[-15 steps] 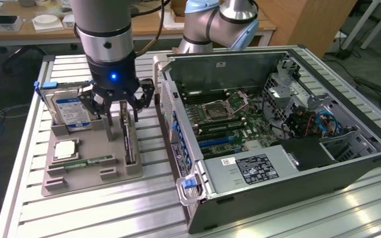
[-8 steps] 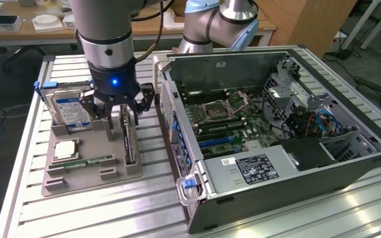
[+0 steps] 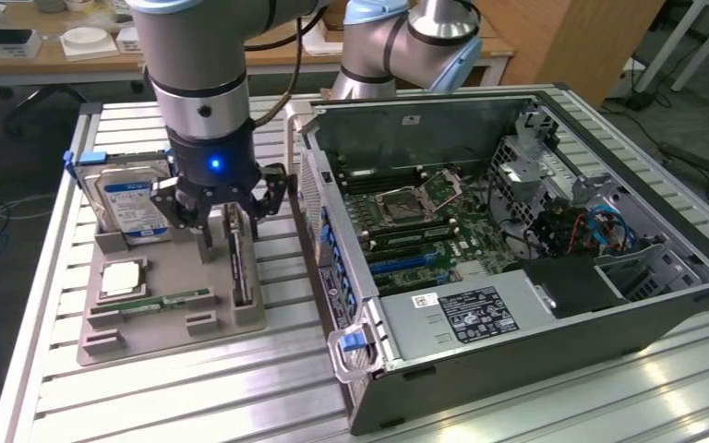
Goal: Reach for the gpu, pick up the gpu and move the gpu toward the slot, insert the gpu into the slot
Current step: 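Pick up the gpu and move the gpu toward the slot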
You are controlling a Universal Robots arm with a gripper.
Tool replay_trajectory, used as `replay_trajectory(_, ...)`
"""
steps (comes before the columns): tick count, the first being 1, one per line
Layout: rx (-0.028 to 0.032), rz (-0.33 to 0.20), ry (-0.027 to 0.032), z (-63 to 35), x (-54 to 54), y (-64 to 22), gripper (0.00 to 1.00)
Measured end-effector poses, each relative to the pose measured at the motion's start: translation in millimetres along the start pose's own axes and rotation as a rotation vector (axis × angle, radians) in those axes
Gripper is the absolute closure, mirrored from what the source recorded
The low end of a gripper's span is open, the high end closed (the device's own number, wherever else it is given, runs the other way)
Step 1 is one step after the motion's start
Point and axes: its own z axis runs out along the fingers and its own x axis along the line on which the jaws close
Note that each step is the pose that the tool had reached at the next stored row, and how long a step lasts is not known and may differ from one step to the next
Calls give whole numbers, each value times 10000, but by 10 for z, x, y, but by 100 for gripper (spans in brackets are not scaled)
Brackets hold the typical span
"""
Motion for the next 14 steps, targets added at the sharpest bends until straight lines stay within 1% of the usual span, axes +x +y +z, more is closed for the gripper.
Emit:
replay_trajectory(7,0,-2,0,127,1,-16,41)
replay_trajectory(14,16,132,-16,254,5,-32,41)
